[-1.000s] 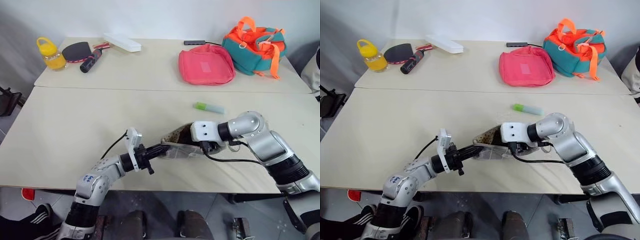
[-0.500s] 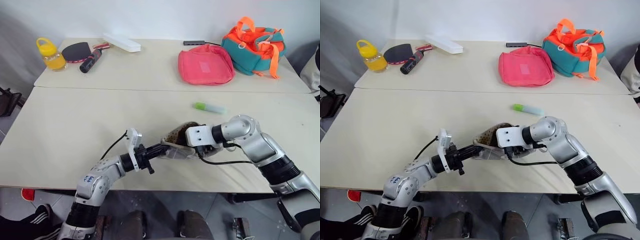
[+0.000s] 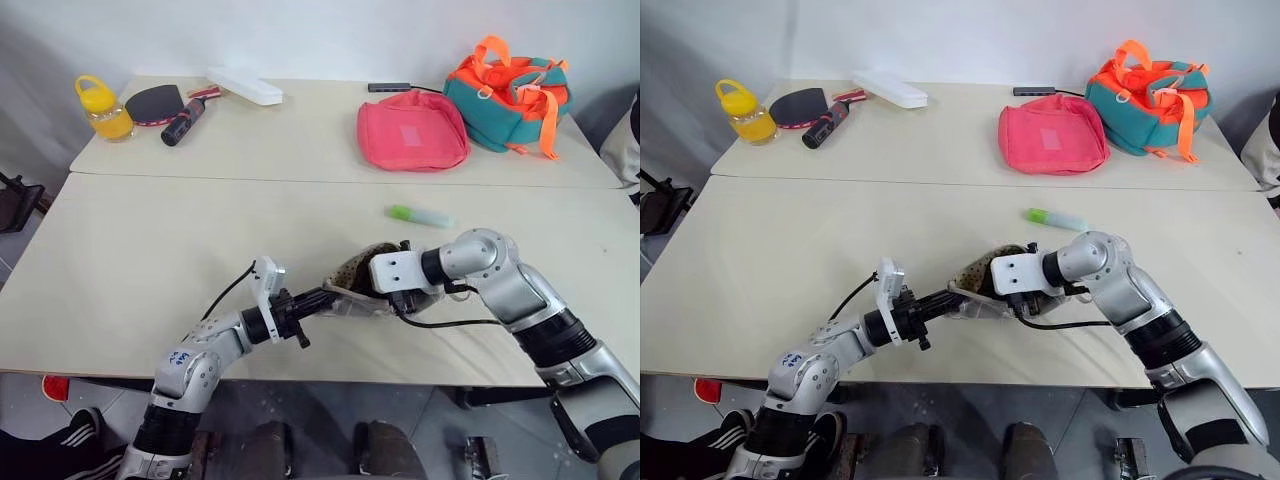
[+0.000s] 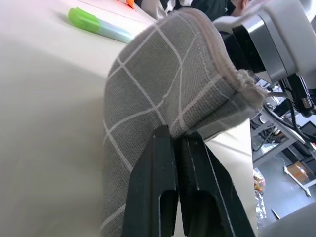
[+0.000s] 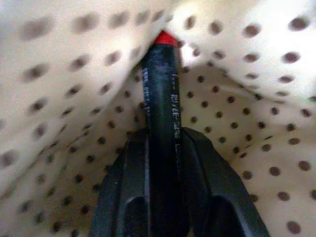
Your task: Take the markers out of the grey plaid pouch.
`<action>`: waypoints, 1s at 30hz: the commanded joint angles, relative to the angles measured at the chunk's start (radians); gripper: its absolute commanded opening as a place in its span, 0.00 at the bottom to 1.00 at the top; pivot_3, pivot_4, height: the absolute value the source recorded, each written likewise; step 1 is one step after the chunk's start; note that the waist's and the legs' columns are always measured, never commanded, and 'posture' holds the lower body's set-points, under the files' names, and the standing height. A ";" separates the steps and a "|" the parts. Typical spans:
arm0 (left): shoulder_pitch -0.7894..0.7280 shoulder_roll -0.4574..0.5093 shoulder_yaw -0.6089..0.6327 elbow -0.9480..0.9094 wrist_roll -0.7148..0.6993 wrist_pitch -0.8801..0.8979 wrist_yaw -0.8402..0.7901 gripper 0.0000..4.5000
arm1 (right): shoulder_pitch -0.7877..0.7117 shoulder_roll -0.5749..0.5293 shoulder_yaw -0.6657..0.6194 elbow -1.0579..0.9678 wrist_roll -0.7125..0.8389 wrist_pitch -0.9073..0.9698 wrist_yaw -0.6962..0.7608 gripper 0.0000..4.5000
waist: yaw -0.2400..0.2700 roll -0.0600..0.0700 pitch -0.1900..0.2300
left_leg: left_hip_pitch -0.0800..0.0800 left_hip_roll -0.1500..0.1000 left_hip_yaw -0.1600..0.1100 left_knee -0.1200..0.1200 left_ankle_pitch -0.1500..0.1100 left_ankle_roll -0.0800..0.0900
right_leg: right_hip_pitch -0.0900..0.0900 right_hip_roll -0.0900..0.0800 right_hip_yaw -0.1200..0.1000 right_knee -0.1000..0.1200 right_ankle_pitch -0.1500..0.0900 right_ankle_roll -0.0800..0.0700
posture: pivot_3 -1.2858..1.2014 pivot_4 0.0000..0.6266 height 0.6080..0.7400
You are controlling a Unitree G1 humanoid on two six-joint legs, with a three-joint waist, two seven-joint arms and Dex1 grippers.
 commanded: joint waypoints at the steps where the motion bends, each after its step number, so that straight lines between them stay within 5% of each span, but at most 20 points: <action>1: 0.016 0.003 0.011 -0.006 0.016 -0.003 0.007 0.00 | 0.018 -0.020 -0.019 0.004 0.018 0.038 0.023 0.12 | 0.000 0.000 0.000 | 0.000 0.000 0.000 0.000 0.000 0.000 | 0.000 0.000 0.000 0.000 0.000 0.000 | 0.52 0.24 1.00; 17: -0.007 0.008 0.032 0.002 0.018 -0.016 -0.005 0.00 | -0.047 -0.120 -0.269 -0.217 0.403 0.402 0.153 0.12 | 0.002 0.000 0.000 | -0.003 0.000 -0.001 -0.001 0.000 0.000 | -0.001 -0.001 -0.001 -0.002 0.000 0.000 | 0.52 0.24 1.00; 25: -0.027 0.036 0.079 0.002 0.005 -0.017 -0.010 0.00 | -0.057 -0.121 -0.302 -0.240 0.489 0.471 0.128 0.12 | 0.002 0.000 0.000 | -0.003 0.000 -0.002 -0.001 0.000 0.000 | -0.002 0.000 -0.002 -0.002 0.000 0.000 | 0.52 0.24 1.00; 30: -0.025 0.063 0.110 0.009 0.010 -0.034 -0.029 0.00 | -0.040 -0.153 -0.250 -0.188 0.401 0.373 0.109 0.12 | 0.005 0.000 0.000 | -0.004 -0.001 -0.002 -0.001 0.000 0.000 | -0.001 -0.001 -0.002 -0.002 0.000 0.000 | 0.52 0.24 1.00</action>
